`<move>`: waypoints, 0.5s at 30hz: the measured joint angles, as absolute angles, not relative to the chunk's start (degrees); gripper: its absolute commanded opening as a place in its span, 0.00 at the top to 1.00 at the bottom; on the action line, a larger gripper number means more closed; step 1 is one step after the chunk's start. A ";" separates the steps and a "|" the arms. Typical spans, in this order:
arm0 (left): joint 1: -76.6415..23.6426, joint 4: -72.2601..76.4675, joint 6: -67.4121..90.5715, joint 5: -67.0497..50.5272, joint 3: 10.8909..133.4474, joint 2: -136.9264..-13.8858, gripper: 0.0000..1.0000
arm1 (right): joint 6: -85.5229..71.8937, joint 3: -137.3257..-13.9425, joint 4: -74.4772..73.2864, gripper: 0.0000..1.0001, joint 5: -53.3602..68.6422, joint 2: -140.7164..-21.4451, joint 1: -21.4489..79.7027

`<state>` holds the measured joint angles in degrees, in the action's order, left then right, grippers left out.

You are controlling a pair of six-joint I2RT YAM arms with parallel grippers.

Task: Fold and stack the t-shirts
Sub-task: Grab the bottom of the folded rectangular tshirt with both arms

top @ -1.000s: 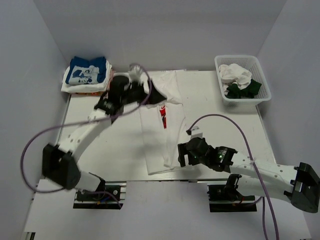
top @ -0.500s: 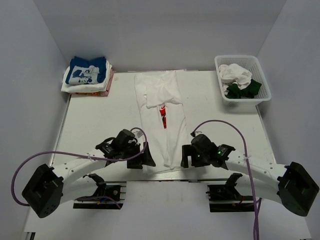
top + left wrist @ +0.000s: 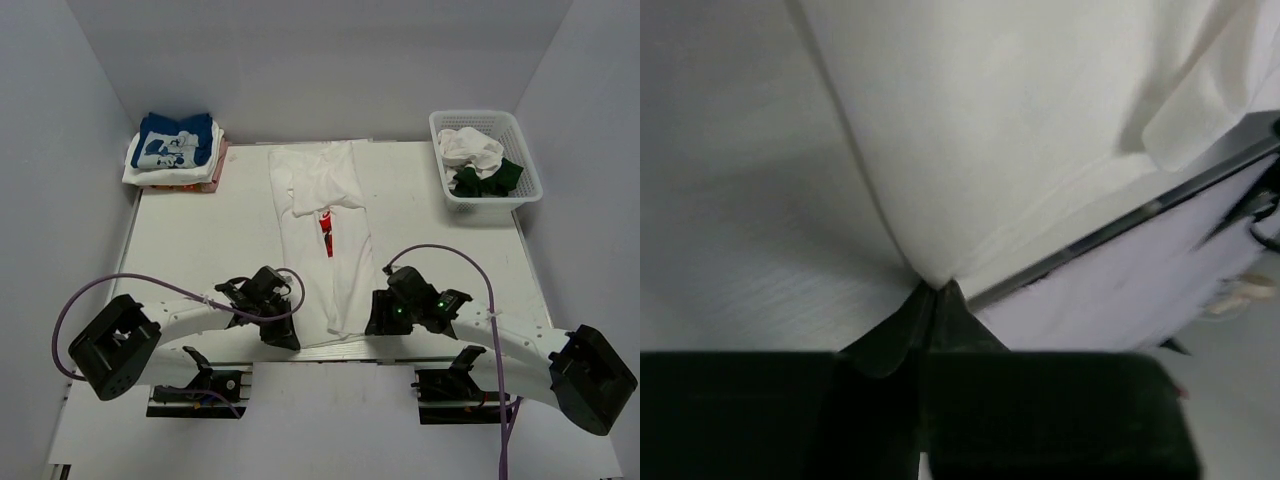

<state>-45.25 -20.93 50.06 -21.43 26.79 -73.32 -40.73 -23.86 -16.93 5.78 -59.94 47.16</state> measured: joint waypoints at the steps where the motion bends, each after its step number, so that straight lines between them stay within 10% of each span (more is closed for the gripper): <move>1: -45.28 -20.67 50.17 -21.54 26.89 -74.02 0.99 | -40.66 -23.57 -17.04 0.58 5.96 -59.96 46.96; 7: -45.76 -20.62 49.84 -20.75 27.77 -74.74 1.00 | -40.58 -22.50 -17.87 0.97 6.24 -60.27 46.17; 15: -45.87 -25.17 48.21 -14.39 36.69 -72.47 1.00 | -37.69 -28.16 -18.74 1.00 1.58 -60.25 46.13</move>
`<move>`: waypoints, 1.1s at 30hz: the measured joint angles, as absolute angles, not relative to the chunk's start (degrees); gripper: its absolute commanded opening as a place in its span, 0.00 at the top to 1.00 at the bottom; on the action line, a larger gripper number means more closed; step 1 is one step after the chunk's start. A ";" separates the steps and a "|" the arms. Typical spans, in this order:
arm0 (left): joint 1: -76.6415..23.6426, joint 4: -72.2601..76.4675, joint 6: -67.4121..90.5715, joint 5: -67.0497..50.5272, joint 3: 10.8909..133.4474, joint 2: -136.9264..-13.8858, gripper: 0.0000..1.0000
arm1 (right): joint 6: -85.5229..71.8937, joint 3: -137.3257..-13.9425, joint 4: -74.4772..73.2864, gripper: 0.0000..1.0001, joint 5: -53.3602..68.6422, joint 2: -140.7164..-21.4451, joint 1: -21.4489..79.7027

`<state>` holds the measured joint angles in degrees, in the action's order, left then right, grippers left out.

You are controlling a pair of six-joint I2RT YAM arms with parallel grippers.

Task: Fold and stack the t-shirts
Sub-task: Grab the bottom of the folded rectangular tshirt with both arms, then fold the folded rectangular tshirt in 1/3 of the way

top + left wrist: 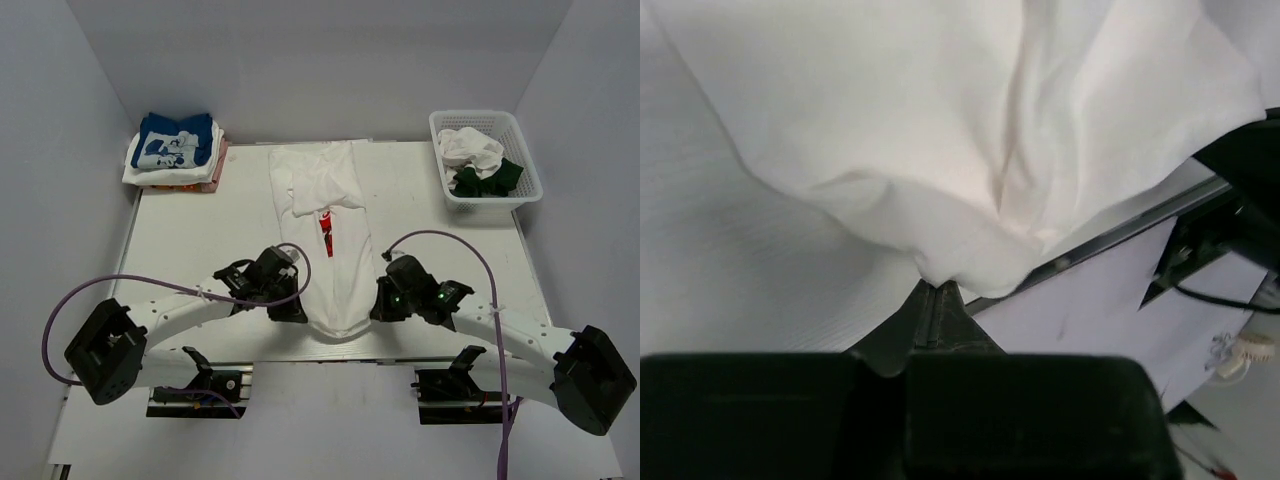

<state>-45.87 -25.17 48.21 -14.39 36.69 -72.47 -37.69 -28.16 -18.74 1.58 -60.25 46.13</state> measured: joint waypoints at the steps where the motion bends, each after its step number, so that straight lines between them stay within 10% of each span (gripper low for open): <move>1: -45.76 -25.76 48.01 -13.23 38.15 -72.10 1.00 | -37.23 -29.69 -18.76 1.00 0.23 -60.27 46.13; 16: -38.74 -37.39 45.84 15.99 69.65 -88.20 1.00 | -31.09 -52.10 -9.41 1.00 -19.27 -77.67 41.80; 33: -27.66 -35.27 38.28 16.58 88.97 -109.03 0.96 | -24.75 -77.93 -5.13 1.00 -16.75 -105.86 32.84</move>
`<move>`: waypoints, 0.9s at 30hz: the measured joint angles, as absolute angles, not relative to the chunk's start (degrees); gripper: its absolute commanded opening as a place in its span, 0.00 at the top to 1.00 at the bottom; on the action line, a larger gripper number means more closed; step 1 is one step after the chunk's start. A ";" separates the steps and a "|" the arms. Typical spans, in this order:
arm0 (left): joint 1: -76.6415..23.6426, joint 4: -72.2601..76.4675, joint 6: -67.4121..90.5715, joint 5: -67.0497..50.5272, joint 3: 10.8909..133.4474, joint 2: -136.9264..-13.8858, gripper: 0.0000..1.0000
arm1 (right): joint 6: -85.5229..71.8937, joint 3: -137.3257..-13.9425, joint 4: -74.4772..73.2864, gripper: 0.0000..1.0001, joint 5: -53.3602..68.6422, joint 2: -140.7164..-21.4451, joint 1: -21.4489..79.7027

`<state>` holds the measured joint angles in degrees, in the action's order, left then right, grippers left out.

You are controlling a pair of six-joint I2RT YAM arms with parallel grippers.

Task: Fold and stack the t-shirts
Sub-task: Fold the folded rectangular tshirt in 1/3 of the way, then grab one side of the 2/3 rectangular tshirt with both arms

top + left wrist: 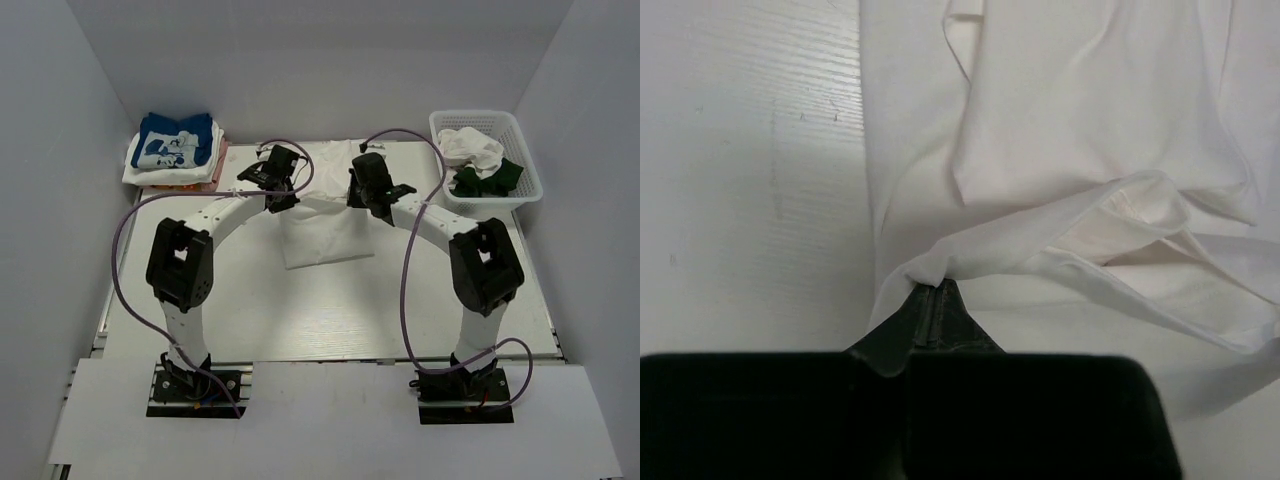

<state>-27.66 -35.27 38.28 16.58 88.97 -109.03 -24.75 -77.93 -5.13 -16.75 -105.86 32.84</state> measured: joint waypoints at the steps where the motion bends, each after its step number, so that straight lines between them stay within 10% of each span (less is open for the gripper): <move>1: -27.20 -34.89 37.82 16.21 89.41 -110.08 0.93 | -24.64 -79.20 -5.37 0.91 -16.45 -107.20 32.53; 3: -26.44 -34.50 36.84 15.46 91.26 -112.73 0.68 | -24.27 -81.71 -5.91 0.54 -15.84 -110.08 31.88; 5: -25.71 -34.85 36.07 15.00 94.54 -116.07 0.18 | -23.38 -85.41 -7.33 0.30 -14.83 -113.40 31.16; 7: -25.08 -35.64 35.70 14.81 98.10 -118.85 0.00 | -22.52 -89.69 -8.71 0.12 -13.74 -116.27 30.59; 27: -26.61 -25.15 35.46 -5.91 55.42 -95.29 0.00 | -26.81 -50.63 -3.25 0.10 -1.69 -93.08 28.25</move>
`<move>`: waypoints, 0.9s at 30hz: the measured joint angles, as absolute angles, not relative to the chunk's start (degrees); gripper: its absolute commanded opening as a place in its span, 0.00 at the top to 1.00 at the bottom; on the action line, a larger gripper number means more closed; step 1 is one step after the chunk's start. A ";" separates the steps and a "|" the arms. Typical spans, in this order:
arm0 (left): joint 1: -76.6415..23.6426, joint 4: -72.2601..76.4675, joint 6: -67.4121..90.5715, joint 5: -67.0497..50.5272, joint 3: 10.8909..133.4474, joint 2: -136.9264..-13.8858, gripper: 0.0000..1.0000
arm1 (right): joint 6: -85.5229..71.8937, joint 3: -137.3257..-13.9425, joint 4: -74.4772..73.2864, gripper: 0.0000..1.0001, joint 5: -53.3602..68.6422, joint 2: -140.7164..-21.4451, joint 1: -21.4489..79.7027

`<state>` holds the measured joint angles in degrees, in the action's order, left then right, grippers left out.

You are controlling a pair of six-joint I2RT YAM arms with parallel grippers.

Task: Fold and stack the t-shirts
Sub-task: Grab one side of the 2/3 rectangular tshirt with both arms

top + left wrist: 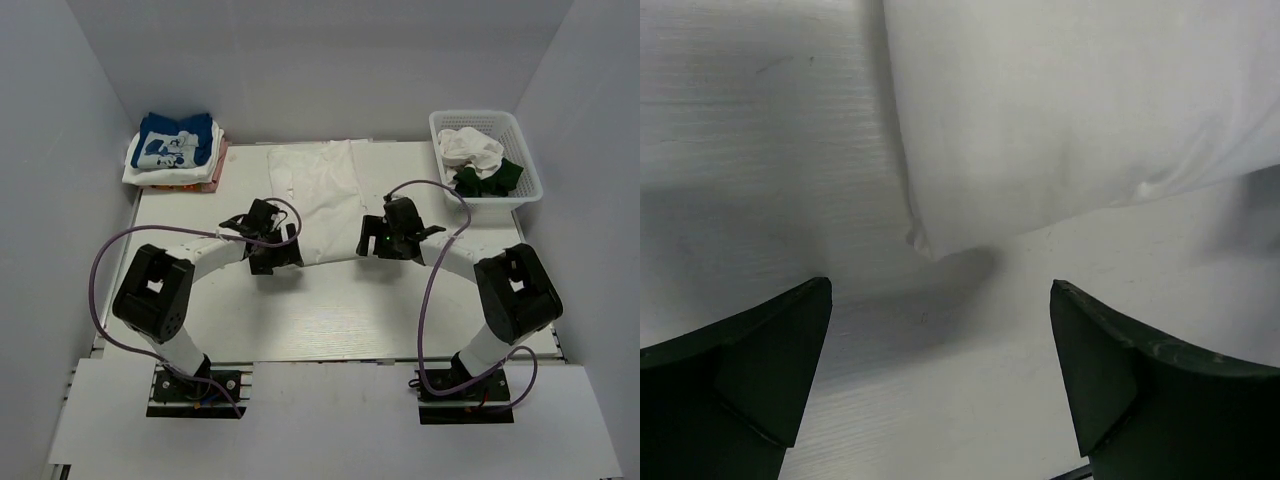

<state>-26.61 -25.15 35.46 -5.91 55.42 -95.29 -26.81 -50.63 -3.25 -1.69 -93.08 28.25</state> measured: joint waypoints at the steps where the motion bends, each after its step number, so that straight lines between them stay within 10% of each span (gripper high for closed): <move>1: -26.61 -23.49 35.27 -6.81 54.72 -94.70 0.02 | -26.85 -49.98 -3.09 0.10 -0.93 -93.08 27.75; 8: -26.63 -17.87 32.45 -8.45 53.30 -95.79 0.34 | -25.43 -49.28 0.36 0.12 4.08 -93.78 25.74; 11: -26.65 -16.78 30.81 -9.19 54.63 -97.93 0.60 | -24.71 -49.30 1.43 0.24 6.15 -95.42 25.58; 15: -26.61 -16.14 29.30 -10.41 55.53 -99.90 1.00 | -24.12 -49.60 2.92 0.64 8.12 -97.58 25.45; 16: -26.61 -16.23 29.06 -10.74 55.83 -100.16 1.00 | -24.21 -49.63 3.42 0.93 8.91 -98.04 25.45; 17: -26.63 -16.27 28.56 -10.98 56.16 -100.38 1.00 | -24.36 -49.76 3.68 1.00 9.15 -98.41 25.45; 27: -26.76 -17.17 27.92 -13.15 51.22 -92.31 1.00 | -25.76 -47.40 -1.65 1.00 8.34 -90.41 25.45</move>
